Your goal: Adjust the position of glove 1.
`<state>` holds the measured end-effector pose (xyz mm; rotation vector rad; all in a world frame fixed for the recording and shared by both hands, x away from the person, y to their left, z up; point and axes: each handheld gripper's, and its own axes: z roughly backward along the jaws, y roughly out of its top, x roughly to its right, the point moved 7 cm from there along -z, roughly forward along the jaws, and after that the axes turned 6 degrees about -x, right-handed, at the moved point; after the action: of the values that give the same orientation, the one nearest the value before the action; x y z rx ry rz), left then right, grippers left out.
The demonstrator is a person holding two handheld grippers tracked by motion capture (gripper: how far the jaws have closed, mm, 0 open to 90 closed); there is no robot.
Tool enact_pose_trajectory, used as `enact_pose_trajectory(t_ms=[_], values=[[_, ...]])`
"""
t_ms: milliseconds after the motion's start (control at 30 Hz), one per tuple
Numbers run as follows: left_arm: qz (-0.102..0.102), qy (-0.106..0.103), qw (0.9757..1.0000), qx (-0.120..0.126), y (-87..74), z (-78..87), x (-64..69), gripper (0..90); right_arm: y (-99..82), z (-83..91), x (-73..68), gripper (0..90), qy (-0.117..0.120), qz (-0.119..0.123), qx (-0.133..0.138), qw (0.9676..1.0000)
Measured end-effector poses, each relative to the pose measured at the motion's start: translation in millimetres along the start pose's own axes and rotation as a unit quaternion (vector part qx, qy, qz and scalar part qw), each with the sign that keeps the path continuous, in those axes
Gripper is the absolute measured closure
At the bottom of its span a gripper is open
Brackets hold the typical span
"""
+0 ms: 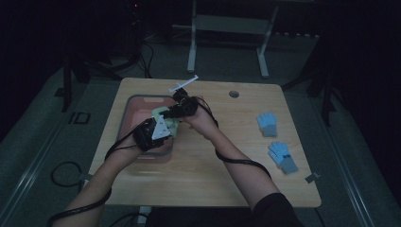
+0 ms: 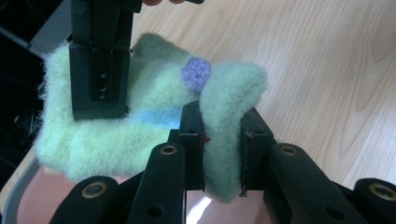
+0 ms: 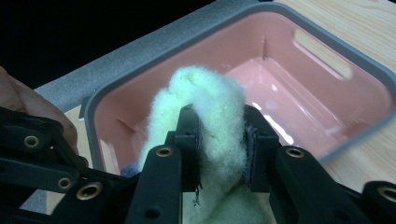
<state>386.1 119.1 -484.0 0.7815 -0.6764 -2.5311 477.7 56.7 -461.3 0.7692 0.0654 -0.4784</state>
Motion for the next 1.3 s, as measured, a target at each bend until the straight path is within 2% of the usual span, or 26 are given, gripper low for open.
enact_pose_trajectory(t_ms=[233,367,533,667,800,900,1000,1033,1133,1200,1233,1300], values=[[0.019,0.012,0.9996,-0.017,-28.7,2.7,-12.2,74.8,17.6,-30.6,-10.5,71.8,0.015,0.017,-0.010,0.9997],[0.019,0.012,0.9993,-0.029,-41.8,-2.2,-13.6,74.9,21.2,-48.2,-13.1,71.7,0.025,0.020,-0.010,0.9995],[0.021,0.010,0.9987,-0.045,-50.4,-15.1,-13.6,74.7,17.5,-63.6,-7.5,71.6,0.020,0.022,-0.024,0.9993],[0.025,-0.006,0.9979,-0.059,-54.8,-30.5,-16.8,74.7,12.8,-73.8,3.0,71.0,0.017,0.012,-0.034,0.9992],[0.028,-0.031,0.9954,-0.086,-55.4,-43.6,-21.1,74.5,9.3,-78.4,12.0,64.9,0.008,-0.001,-0.051,0.9987],[0.026,-0.051,0.9913,-0.119,-56.9,-53.9,-23.1,74.4,4.6,-78.0,17.5,60.8,-0.010,-0.007,-0.055,0.9984],[0.027,-0.070,0.9859,-0.149,-61.8,-62.5,-23.6,74.0,-0.4,-71.9,21.0,57.3,-0.007,-0.019,-0.046,0.9988],[0.018,-0.068,0.9850,-0.158,-63.2,-63.8,-23.7,73.7,-1.9,-70.2,22.3,56.8,-0.009,-0.021,-0.045,0.9987],[0.030,-0.080,0.9830,-0.162,-64.1,-64.2,-24.0,72.5,-7.1,-63.4,25.2,54.8,-0.014,-0.021,-0.040,0.9989],[0.026,-0.087,0.9815,-0.169,-65.4,-64.7,-23.3,68.9,-10.8,-58.4,25.0,52.3,-0.014,-0.022,-0.038,0.9990],[0.026,-0.085,0.9818,-0.168,-65.2,-64.6,-23.1,65.9,-12.0,-56.0,24.8,51.6,-0.014,-0.020,-0.035,0.9991],[0.040,-0.085,0.9839,-0.152,-62.8,-62.4,-22.8,55.9,-14.6,-51.3,23.8,50.3,-0.011,-0.018,-0.032,0.9993]])
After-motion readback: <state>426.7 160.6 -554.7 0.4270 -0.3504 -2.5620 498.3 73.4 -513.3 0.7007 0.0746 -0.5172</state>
